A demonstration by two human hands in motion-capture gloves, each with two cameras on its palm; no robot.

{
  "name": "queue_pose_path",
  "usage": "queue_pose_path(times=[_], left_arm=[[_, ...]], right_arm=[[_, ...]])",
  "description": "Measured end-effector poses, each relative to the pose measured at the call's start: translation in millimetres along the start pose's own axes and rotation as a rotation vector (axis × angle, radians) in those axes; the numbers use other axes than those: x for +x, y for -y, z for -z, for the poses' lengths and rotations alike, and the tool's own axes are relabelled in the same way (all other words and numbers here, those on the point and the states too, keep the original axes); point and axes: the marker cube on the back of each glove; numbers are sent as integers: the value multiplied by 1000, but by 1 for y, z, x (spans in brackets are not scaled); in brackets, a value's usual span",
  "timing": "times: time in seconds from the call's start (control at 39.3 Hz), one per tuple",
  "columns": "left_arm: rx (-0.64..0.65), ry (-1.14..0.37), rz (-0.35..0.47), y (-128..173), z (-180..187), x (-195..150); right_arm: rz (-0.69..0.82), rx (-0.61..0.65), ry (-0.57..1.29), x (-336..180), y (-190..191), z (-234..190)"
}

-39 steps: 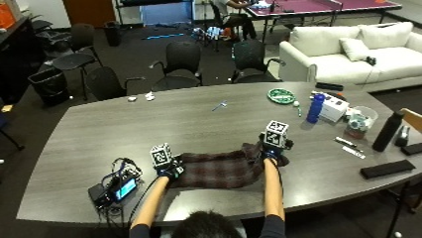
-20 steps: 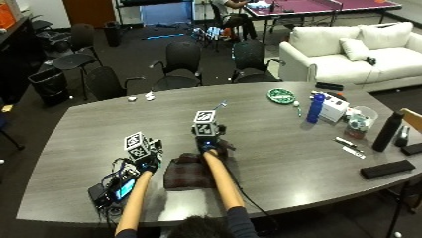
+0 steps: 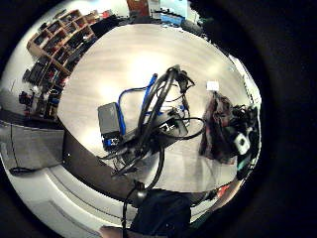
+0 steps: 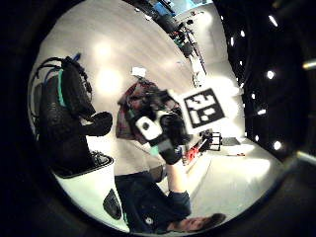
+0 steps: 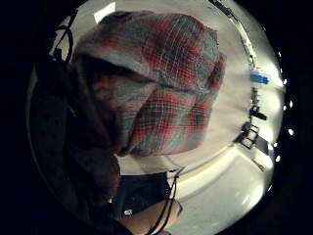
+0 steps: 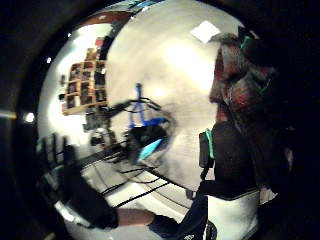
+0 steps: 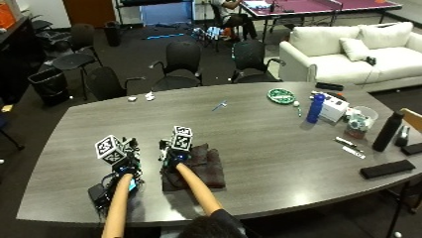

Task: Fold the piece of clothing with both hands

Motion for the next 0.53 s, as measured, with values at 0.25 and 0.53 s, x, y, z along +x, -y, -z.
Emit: queue_pose_path(times=[0.25,0.53], left_arm=[[-15,35,34,5,7,14],[-17,101,14,-9,28,45]], right_arm=[[23,193,142,31,9,57],[-17,232,129,66,-7,77]])
